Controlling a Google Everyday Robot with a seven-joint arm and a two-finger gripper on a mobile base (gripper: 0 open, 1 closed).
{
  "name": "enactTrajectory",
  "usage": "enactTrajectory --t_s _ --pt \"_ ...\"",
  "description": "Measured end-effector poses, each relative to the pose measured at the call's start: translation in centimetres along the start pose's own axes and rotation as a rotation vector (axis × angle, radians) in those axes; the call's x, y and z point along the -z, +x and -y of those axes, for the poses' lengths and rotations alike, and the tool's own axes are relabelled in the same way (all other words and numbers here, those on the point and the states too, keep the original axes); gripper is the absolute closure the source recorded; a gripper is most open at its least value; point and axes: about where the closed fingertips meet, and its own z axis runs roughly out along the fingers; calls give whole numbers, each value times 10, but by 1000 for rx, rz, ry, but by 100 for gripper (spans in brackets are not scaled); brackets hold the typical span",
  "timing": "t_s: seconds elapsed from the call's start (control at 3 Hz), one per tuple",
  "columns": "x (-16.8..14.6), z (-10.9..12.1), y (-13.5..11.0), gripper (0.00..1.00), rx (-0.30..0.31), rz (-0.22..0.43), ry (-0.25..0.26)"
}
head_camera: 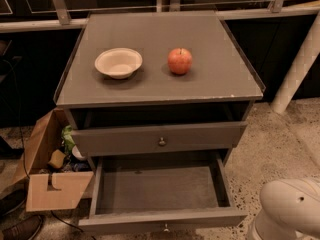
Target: Close middle drawer
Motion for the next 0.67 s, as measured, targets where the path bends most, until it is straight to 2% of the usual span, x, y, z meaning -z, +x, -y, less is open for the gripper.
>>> enactTrajectory --t_s 0.67 --pt "-98 11 4 100 -103 -48 -82"
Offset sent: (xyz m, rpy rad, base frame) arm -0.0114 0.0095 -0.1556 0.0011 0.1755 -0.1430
